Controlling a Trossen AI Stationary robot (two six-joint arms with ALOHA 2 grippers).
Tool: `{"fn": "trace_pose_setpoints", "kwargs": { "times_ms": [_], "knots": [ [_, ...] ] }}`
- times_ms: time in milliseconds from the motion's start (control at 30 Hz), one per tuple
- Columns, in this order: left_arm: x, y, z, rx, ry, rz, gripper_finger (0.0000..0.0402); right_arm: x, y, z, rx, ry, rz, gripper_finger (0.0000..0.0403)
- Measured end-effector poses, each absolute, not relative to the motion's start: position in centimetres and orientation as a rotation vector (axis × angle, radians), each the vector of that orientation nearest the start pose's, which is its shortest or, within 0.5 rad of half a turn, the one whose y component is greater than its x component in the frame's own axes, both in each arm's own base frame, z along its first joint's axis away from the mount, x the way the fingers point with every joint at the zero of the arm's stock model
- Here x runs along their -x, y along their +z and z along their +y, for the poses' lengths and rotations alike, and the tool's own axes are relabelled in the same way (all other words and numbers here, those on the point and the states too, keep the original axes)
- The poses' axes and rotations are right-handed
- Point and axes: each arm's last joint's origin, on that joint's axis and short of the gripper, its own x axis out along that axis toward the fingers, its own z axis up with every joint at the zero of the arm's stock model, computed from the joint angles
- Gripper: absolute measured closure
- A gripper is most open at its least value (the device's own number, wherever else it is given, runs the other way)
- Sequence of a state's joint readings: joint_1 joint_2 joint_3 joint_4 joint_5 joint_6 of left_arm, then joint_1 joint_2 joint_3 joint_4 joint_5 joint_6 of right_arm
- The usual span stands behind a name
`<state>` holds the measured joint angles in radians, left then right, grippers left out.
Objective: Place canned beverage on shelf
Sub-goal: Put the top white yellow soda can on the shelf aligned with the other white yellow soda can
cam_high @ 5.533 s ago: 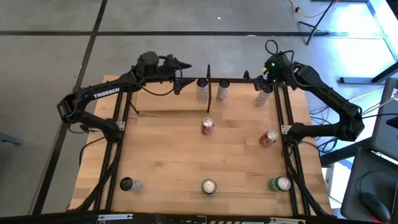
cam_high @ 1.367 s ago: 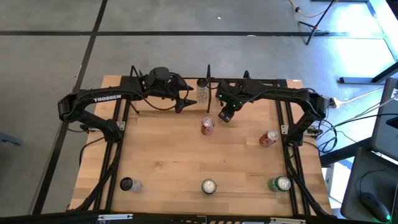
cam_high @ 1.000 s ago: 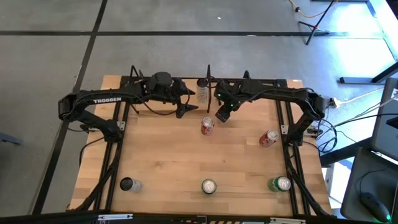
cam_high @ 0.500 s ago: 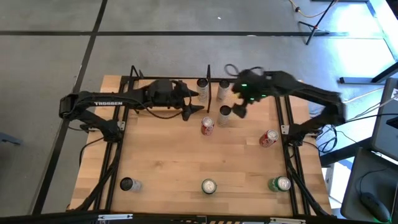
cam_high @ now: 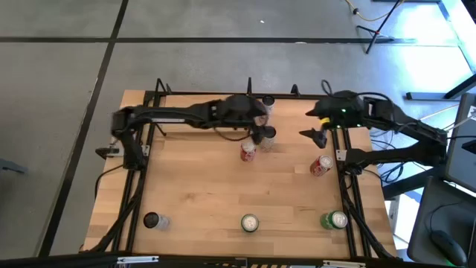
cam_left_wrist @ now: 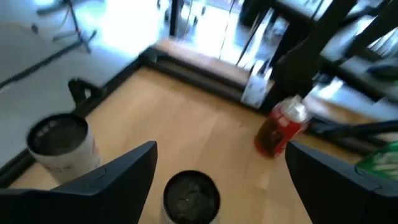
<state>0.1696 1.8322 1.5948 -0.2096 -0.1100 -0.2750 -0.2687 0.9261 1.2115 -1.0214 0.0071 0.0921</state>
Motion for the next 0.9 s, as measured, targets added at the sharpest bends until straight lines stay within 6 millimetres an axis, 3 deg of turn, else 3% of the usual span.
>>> {"fn": "trace_pose_setpoints", "kwargs": {
  "times_ms": [133,267,667,900],
  "knots": [
    [-44.7,30.0,8.0,0.282,0.362,0.495,0.006,-13.4,38.0,-3.7,-0.18,-0.297,0.689,0.0026],
    [-46.0,28.6,8.0,0.272,0.394,0.551,0.006,-12.5,38.1,-3.5,-0.179,-0.297,0.685,0.0026],
    [-46.2,27.4,7.7,0.255,0.419,0.612,0.006,-11.0,38.4,-3.1,-0.142,-0.293,0.676,0.0026],
    [-46.9,25.1,7.3,0.25,0.422,0.676,0.006,-11.0,38.3,-3.1,-0.11,-0.272,0.687,0.0026]
  ]
}}
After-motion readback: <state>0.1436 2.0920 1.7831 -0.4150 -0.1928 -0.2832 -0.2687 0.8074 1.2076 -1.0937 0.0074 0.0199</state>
